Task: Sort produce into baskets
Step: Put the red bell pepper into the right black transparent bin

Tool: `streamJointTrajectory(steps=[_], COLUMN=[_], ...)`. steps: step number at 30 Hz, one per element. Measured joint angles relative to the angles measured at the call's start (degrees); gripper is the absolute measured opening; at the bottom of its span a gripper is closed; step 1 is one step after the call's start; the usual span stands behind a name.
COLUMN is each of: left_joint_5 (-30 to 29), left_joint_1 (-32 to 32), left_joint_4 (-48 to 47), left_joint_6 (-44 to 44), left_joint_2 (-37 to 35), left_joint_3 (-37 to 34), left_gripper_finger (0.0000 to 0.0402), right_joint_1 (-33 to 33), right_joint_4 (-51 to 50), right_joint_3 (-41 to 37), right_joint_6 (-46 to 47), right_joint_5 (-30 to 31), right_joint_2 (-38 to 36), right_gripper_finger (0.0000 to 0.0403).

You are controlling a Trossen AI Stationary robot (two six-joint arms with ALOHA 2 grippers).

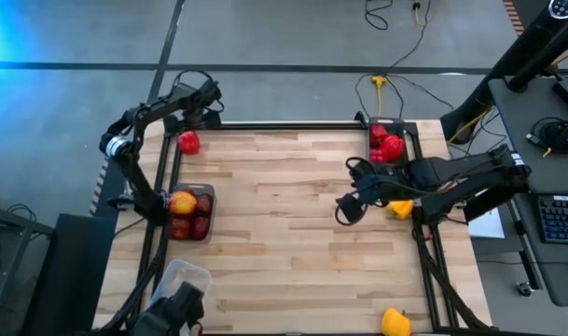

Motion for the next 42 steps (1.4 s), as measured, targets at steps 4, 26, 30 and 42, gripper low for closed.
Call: streamJointTrajectory(steps=[4, 26, 30, 42], left_joint_5=[1.56, 11.22, 12.69, 24.13], left_joint_1=[1.11, 4.01, 3.19, -11.65], left_joint_4=[-4.03, -13.79, -14.04, -4.57], left_joint_6=[-0.32, 6.30, 11.05, 20.49], left_joint_2=[4.67, 15.67, 15.64, 6.93], left_joint_3=[1.69, 9.82, 10.80, 19.43], left_gripper_finger=[0.0373, 0.0364, 0.0332, 0.0304], right_joint_1=[0.97, -3.36, -5.08, -3.60], right_joint_4=[-0.02, -2.82, -2.83, -8.19], right_joint_3=[0.00, 6.04, 8.58, 6.75], right_joint_6=[-0.76, -12.91, -17.11, -15.41], right_joint_5=[-1.48, 3.09, 5.80, 4.45], right_joint_2=[-0.55, -1.53, -1.53, -1.51], right_gripper_finger=[0.0359, 0.0359, 0.0359, 0.0359])
